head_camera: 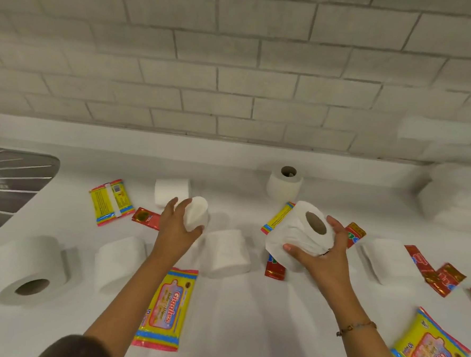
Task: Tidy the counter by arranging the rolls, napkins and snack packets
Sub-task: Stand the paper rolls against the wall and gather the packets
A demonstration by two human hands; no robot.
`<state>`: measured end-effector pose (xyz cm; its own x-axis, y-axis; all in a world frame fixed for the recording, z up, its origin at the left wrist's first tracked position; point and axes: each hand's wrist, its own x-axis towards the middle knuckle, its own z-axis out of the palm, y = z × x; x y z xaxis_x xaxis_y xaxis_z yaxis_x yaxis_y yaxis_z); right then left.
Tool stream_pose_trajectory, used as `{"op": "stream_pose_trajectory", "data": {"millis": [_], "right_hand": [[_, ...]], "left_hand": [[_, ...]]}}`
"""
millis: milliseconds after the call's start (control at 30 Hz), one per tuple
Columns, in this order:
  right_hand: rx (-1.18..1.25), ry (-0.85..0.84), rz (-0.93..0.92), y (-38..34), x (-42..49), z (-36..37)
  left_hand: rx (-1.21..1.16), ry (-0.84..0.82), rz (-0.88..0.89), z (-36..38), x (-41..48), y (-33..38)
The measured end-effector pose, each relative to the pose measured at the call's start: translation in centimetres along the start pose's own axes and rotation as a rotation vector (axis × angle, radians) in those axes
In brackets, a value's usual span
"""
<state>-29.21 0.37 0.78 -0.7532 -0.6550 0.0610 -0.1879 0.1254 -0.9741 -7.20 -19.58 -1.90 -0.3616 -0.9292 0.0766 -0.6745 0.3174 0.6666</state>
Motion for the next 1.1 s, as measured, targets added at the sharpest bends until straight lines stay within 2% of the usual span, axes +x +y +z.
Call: {"op": "stream_pose_trajectory", "data": {"millis": [100, 233, 533, 700, 900, 1100], "right_hand": [[-0.017, 0.019, -0.005, -0.2, 0.4, 1.1], [-0.051, 0.042, -0.045, -0.4, 2.5, 2.2], [-0.182, 0.187, -0.198, -2.6, 15.3, 4.1], [-0.305, 0.252, -0.172, -2.4, 20.5, 6.2], [-0.341, 0.236, -0.153, -0.4, 22.6, 7.7], [-0.381, 0.174, -0.165, -0.6, 21.7, 6.0]], "left_hand": [[-0.016, -0.073, -0.014, 0.7, 1.2, -0.9], [-0.07, -0.075, 0.014, 1.7, 2.1, -1.3], [-0.106, -0.058, 0.09, 3.1, 3.5, -1.5], [-0.113, -0.04, 0.104, 3.5, 3.9, -1.9], [-0.112, -0.033, 0.082, 3.6, 4.0, -1.8], [-0.101, -0.021, 0.092, 3.7, 3.8, -1.9]]}}
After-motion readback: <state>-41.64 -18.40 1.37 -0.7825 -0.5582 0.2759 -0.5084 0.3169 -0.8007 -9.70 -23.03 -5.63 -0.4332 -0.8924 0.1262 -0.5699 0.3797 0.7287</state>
